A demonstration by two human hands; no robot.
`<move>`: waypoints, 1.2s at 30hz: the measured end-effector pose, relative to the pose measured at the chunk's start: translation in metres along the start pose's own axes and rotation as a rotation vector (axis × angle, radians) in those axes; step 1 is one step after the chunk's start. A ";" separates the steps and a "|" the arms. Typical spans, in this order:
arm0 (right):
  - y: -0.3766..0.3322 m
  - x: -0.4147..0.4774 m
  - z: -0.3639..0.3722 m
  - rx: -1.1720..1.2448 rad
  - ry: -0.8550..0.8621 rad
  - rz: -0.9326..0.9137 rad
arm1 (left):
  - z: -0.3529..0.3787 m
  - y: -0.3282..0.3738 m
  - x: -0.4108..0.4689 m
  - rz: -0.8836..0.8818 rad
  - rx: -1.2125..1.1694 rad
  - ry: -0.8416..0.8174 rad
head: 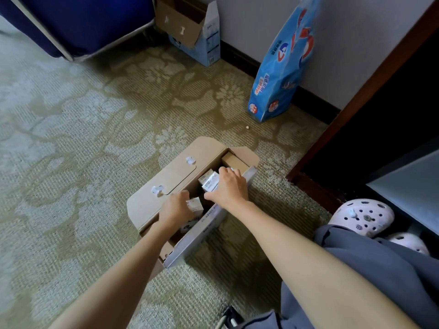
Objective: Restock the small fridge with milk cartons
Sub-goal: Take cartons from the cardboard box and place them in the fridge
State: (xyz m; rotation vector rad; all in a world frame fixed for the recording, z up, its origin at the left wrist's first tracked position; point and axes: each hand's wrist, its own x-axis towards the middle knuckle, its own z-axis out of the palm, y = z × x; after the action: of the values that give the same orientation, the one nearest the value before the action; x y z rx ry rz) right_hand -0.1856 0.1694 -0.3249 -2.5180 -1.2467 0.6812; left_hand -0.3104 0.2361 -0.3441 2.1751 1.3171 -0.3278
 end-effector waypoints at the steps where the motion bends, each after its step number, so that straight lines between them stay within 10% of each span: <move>1: -0.004 -0.004 -0.011 0.018 0.007 -0.015 | -0.008 0.002 -0.004 0.011 -0.005 0.033; 14: 0.028 -0.087 -0.163 0.251 0.372 0.126 | -0.117 0.130 -0.077 0.460 -0.072 0.337; 36: 0.348 -0.203 -0.224 0.393 0.679 0.718 | 0.076 0.446 -0.109 1.133 0.283 -0.056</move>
State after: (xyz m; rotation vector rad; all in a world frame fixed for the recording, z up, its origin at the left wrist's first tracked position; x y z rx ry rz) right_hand 0.0595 -0.2061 -0.2172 -2.4698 0.0296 0.1173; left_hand 0.0312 -0.0459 -0.2005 2.7186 -0.1334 -0.1032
